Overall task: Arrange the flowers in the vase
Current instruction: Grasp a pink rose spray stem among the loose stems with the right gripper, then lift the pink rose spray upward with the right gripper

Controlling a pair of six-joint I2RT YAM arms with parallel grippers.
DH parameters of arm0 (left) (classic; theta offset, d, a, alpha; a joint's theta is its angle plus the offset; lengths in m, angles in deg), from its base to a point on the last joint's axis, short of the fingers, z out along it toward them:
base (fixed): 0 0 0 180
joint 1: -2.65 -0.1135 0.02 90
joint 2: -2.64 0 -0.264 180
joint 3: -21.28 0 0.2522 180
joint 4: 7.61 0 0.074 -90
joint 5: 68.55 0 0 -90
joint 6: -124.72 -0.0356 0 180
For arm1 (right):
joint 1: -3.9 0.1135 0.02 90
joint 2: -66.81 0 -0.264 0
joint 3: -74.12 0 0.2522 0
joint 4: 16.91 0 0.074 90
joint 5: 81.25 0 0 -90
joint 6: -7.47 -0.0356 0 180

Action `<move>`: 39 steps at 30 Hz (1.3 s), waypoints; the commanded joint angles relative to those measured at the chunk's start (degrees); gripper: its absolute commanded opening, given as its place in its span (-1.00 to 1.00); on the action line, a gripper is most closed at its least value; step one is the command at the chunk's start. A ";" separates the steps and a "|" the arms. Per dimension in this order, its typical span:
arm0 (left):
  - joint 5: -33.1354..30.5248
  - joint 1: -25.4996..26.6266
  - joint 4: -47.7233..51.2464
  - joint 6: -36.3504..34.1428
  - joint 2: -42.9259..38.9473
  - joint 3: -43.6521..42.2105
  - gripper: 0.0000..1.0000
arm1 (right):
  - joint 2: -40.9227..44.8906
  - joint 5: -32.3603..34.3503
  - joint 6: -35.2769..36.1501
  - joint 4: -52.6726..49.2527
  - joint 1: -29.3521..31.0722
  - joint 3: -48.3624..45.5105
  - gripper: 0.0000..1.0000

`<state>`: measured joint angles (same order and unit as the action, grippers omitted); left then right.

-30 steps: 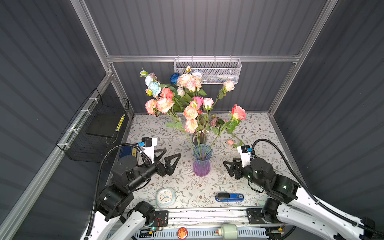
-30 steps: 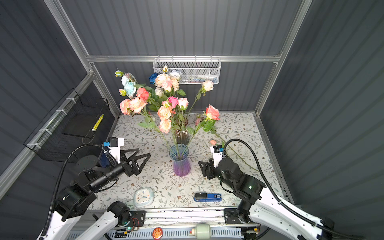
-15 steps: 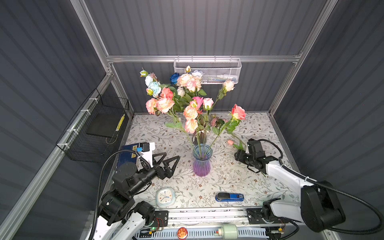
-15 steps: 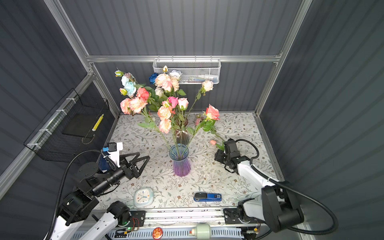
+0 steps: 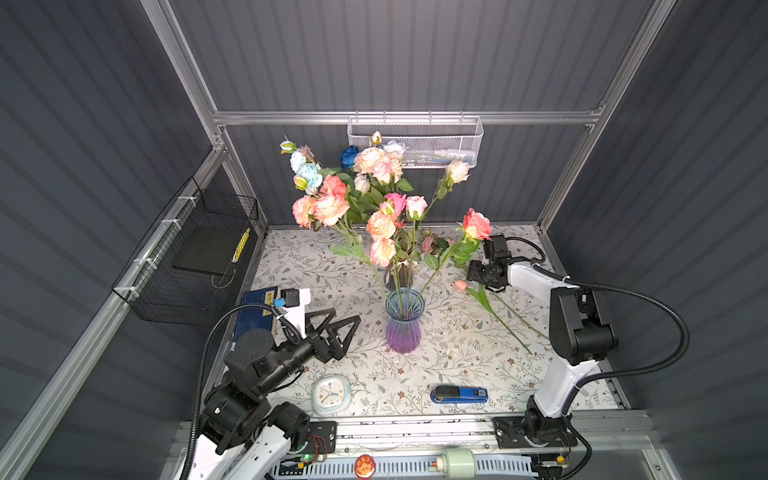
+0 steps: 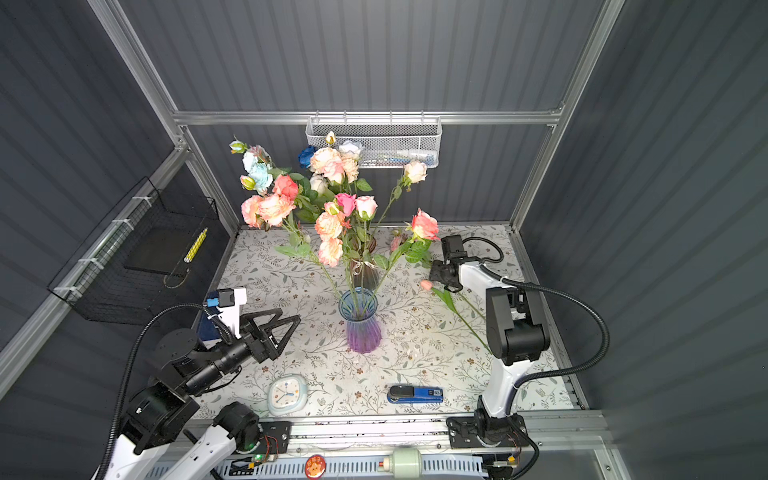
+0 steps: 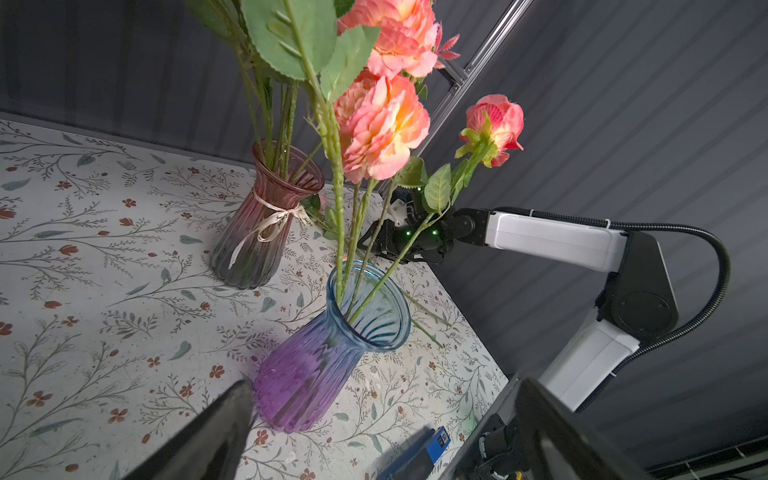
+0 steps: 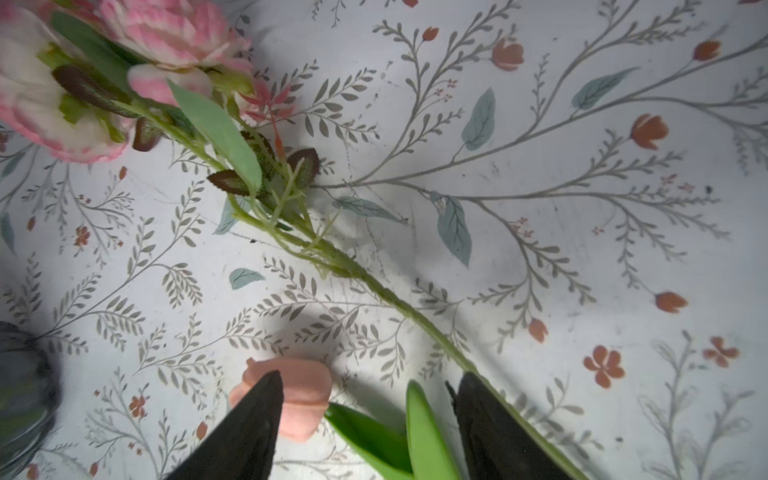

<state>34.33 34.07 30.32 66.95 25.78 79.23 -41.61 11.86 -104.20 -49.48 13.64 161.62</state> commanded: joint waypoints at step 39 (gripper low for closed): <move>-1.53 0.22 3.86 -0.59 0.03 1.91 0.99 | -5.64 1.20 9.28 -11.75 -0.51 12.16 -1.00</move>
<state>32.78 34.07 33.55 66.88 26.06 79.23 -51.03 11.84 -92.60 -66.55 13.42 176.61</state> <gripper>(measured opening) 0.997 0.078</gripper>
